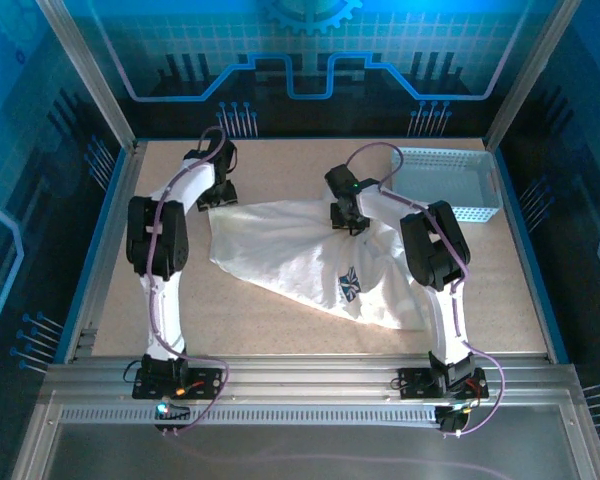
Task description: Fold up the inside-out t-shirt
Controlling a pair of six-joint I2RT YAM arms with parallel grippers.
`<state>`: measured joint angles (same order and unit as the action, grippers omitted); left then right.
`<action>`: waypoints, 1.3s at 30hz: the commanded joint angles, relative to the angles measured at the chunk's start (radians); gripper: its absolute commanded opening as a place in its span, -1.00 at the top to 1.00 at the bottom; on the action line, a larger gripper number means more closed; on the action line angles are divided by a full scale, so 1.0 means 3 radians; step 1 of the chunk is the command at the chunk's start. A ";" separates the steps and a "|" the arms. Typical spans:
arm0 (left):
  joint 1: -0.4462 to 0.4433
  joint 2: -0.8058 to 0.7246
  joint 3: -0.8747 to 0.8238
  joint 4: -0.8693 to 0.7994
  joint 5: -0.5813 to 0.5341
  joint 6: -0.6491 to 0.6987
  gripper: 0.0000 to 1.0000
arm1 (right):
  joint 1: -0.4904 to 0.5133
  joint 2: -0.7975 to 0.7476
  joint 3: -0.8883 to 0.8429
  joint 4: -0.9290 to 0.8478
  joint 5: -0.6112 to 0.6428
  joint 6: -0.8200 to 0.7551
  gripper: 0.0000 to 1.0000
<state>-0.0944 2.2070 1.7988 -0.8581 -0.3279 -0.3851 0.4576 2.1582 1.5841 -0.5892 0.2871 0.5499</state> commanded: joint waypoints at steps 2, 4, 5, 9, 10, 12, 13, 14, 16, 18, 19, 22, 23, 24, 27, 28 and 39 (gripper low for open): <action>0.0051 0.0235 0.0296 -0.0433 -0.0236 0.0102 -0.16 | -0.0021 -0.0051 -0.0093 -0.0085 0.0020 0.0013 0.15; 0.0064 0.0281 0.0304 -0.0429 -0.0254 0.0082 -0.10 | -0.0032 -0.0043 -0.0095 -0.0081 -0.0003 0.0018 0.16; 0.0074 0.0295 0.0303 -0.0417 -0.0257 0.0079 -0.05 | -0.0037 -0.0045 -0.0100 -0.0084 0.0000 0.0014 0.16; 0.0139 0.0288 0.0296 -0.0412 -0.0250 0.0057 0.10 | -0.0053 -0.0053 -0.0116 -0.0090 0.0020 0.0013 0.16; 0.0168 0.0274 0.0281 -0.0409 -0.0226 0.0043 0.13 | -0.0059 -0.0055 -0.0118 -0.0096 0.0027 0.0017 0.16; 0.0224 0.0227 0.0235 -0.0392 -0.0221 0.0013 0.14 | -0.0082 -0.0056 -0.0131 -0.0106 0.0040 0.0022 0.16; 0.0257 0.0197 0.0204 -0.0374 -0.0220 0.0007 0.15 | -0.0092 -0.0061 -0.0135 -0.0108 0.0046 0.0028 0.16; 0.0290 0.0165 0.0178 -0.0364 -0.0221 -0.0008 0.17 | -0.0103 -0.0056 -0.0136 -0.0115 0.0045 0.0027 0.16; 0.0352 0.0100 0.0109 -0.0338 -0.0222 -0.0042 0.22 | -0.0123 -0.0042 -0.0132 -0.0132 0.0054 0.0033 0.17; 0.0415 0.0036 0.0043 -0.0302 -0.0200 -0.0078 0.29 | -0.0133 -0.0021 -0.0126 -0.0151 0.0070 0.0031 0.17; 0.0451 0.0013 0.0003 -0.0286 -0.0193 -0.0101 0.35 | -0.0142 -0.0013 -0.0121 -0.0162 0.0076 0.0042 0.18; 0.0523 -0.0025 -0.0059 -0.0243 -0.0112 -0.0117 0.48 | -0.0160 -0.0009 -0.0125 -0.0161 0.0071 0.0049 0.19; 0.0533 -0.0033 -0.0060 -0.0236 -0.0077 -0.0115 0.53 | -0.0160 -0.0018 -0.0131 -0.0150 0.0066 0.0044 0.19; 0.0526 -0.0043 -0.0070 -0.0209 -0.0036 -0.0105 0.56 | -0.0161 -0.0031 -0.0139 -0.0139 0.0053 0.0044 0.20; 0.0504 -0.0106 -0.0151 -0.0043 0.0228 -0.0073 0.60 | -0.0160 -0.0068 -0.0157 -0.0109 0.0008 0.0033 0.20; 0.0507 -0.0111 -0.0164 -0.0001 0.0330 -0.0070 0.62 | -0.0155 -0.0083 -0.0157 -0.0098 -0.0006 0.0030 0.20; 0.0480 -0.0770 -0.0718 0.0250 0.0580 -0.0243 0.37 | -0.0102 -0.0451 -0.0294 0.0080 -0.0276 -0.0270 0.17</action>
<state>0.0551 2.1178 1.6386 -0.8082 -0.1844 -0.4229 0.4370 2.1132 1.5253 -0.5613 0.2508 0.5201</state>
